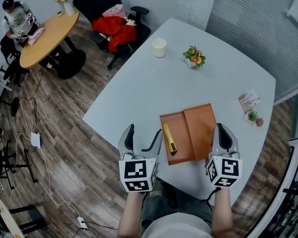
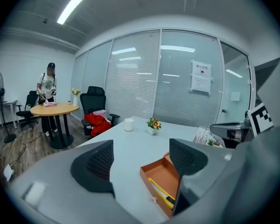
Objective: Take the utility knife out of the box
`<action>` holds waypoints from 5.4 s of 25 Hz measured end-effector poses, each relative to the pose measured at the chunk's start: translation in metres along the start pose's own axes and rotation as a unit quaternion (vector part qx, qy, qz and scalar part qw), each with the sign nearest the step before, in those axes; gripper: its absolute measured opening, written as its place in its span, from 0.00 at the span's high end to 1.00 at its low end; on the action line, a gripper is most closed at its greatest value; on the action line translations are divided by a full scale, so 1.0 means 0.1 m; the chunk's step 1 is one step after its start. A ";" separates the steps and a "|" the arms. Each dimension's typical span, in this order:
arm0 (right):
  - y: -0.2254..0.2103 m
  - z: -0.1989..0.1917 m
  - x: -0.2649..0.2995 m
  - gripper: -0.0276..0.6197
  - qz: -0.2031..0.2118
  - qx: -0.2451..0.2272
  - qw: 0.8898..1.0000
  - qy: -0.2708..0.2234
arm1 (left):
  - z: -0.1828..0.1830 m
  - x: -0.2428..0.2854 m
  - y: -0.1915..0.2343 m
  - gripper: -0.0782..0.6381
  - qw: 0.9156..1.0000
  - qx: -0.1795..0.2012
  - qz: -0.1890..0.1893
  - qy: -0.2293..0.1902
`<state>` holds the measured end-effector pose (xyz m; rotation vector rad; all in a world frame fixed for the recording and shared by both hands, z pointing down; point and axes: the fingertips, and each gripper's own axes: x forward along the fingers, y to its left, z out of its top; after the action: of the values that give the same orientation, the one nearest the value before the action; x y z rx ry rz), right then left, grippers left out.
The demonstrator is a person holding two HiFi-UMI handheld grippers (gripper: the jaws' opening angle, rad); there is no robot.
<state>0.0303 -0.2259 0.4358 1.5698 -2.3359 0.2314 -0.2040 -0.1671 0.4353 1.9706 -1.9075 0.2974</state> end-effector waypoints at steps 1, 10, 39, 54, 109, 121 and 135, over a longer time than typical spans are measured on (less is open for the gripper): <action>-0.01 -0.01 -0.01 0.91 0.000 0.001 1.000 0.001 | -0.01 0.01 -0.02 0.37 1.000 0.005 -0.004 0.002; -0.15 -0.08 -0.04 0.91 -0.004 0.003 1.000 0.008 | -0.06 0.19 -0.22 0.37 0.990 0.125 -0.060 0.027; -0.40 -0.38 -0.19 0.91 -0.035 0.011 0.999 0.038 | -1.01 0.47 -1.17 0.37 0.782 0.533 -0.298 0.125; -0.52 -0.57 -0.28 0.91 -0.051 0.022 0.997 0.055 | -1.43 0.69 -1.21 0.37 0.667 0.631 -0.361 0.165; -0.64 -0.77 -0.25 0.91 -0.061 0.032 0.995 0.079 | -2.10 0.96 -1.23 0.42 0.635 0.550 -0.459 0.289; -0.71 -0.82 -0.26 0.91 -0.070 0.035 0.993 0.083 | -2.30 0.99 -1.24 0.42 0.604 0.570 -0.467 0.305; -0.71 -0.85 -0.23 0.91 -0.074 0.041 0.993 0.086 | -2.35 0.87 -1.26 0.57 0.563 0.573 -0.509 0.308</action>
<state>0.1180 -0.2074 0.5048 1.6808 -2.0935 0.4142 -0.0486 -0.1494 0.6681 2.6194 0.3034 1.8218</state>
